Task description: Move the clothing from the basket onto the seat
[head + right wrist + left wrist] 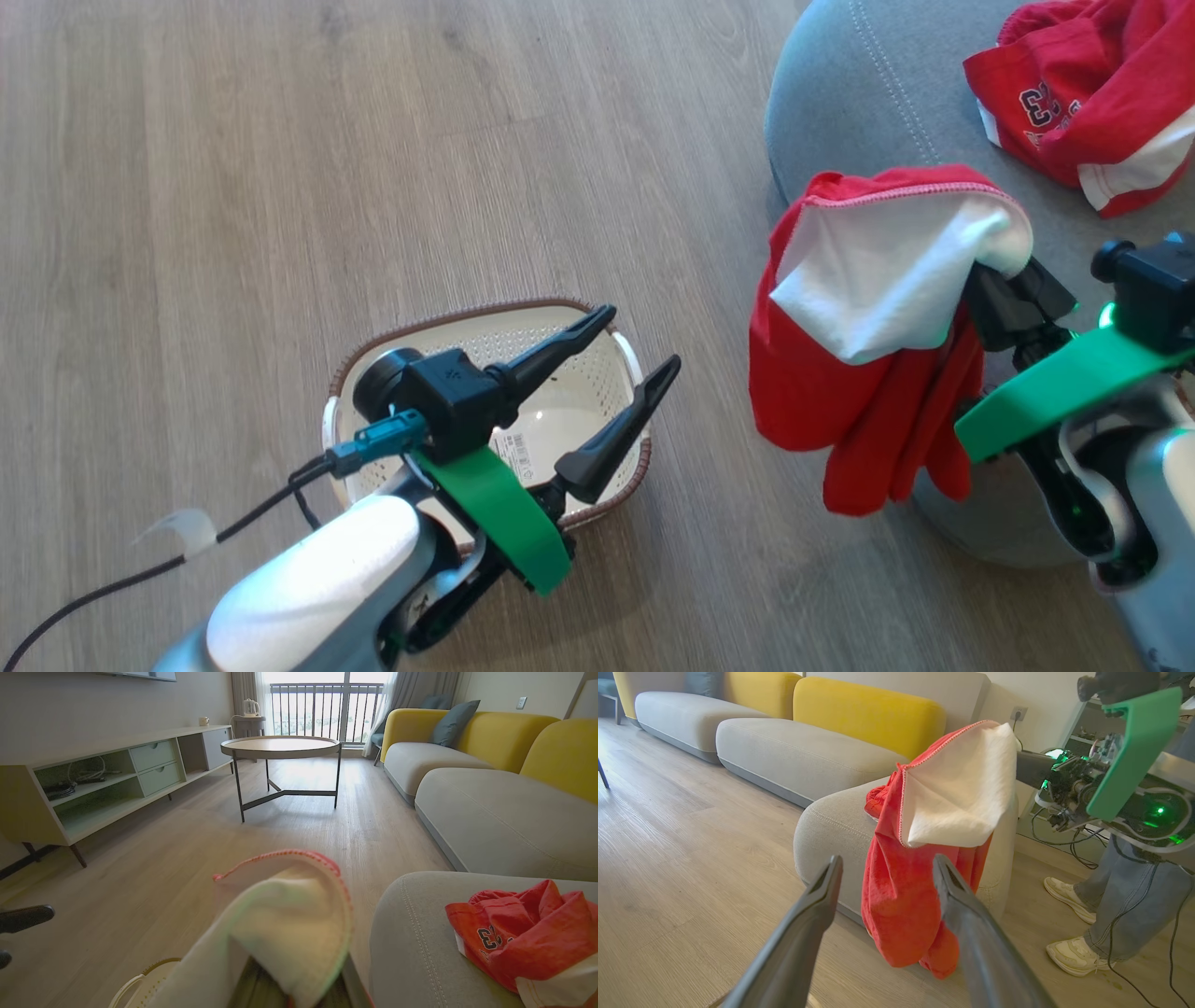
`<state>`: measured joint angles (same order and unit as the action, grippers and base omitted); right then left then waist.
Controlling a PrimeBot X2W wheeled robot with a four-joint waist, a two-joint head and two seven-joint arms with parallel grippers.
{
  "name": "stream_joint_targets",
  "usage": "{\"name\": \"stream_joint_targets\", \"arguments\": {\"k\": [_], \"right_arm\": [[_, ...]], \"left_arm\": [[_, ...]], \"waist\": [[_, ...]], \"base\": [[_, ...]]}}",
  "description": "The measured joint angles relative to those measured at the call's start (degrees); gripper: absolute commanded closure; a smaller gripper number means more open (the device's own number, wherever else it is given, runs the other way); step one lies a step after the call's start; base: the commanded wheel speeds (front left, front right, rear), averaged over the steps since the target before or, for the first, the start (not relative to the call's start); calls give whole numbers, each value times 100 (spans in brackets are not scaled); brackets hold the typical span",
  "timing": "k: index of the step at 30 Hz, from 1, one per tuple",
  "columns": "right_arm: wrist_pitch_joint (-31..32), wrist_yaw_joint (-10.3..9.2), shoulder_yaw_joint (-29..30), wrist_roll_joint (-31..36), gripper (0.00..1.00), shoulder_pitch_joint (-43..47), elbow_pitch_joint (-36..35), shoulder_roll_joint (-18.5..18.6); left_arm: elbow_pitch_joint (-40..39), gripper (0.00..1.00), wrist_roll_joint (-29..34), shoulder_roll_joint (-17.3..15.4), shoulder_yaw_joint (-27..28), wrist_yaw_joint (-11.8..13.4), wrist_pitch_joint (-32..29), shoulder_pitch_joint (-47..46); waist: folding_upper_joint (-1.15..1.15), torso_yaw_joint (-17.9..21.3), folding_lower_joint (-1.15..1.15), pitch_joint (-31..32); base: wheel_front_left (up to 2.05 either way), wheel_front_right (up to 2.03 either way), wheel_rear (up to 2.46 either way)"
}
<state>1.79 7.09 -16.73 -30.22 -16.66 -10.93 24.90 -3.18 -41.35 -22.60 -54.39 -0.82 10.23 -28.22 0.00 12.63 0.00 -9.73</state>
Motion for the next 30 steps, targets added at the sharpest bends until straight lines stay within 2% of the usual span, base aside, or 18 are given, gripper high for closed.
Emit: {"name": "stream_joint_targets", "arguments": {"k": [8,13,17,20,26,30], "right_arm": [[66,0,485,29,100,170,9,-358],[162,0,871,-11,100,-177,364,-699],[376,0,1065,37,100,-1045,822,-983],[504,0,1515,78,100,-1762,1270,-1104],[821,0,2736,508,100,-3302,2104,-1184],[1036,0,3724,1021,100,-4418,2550,-1095]], "left_arm": [[-130,0,48,5,-31,-16,-8,-85],[-208,0,48,3,-22,-25,-8,-192],[-232,0,51,0,1,-77,-5,-349],[-238,0,55,22,10,-129,2,-478],[-167,0,60,102,-16,-202,114,-511],[-124,0,109,132,-63,-267,179,-509]], "waist": [[0,-129,0,-294],[0,-257,0,-647],[0,-410,1,-998],[0,-562,1,-1265],[0,-936,2,-1665],[0,-1172,2,-1818]], "base": [[0,0,0],[0,0,0],[0,0,0],[0,0,0],[0,0,0],[0,0,0]]}}
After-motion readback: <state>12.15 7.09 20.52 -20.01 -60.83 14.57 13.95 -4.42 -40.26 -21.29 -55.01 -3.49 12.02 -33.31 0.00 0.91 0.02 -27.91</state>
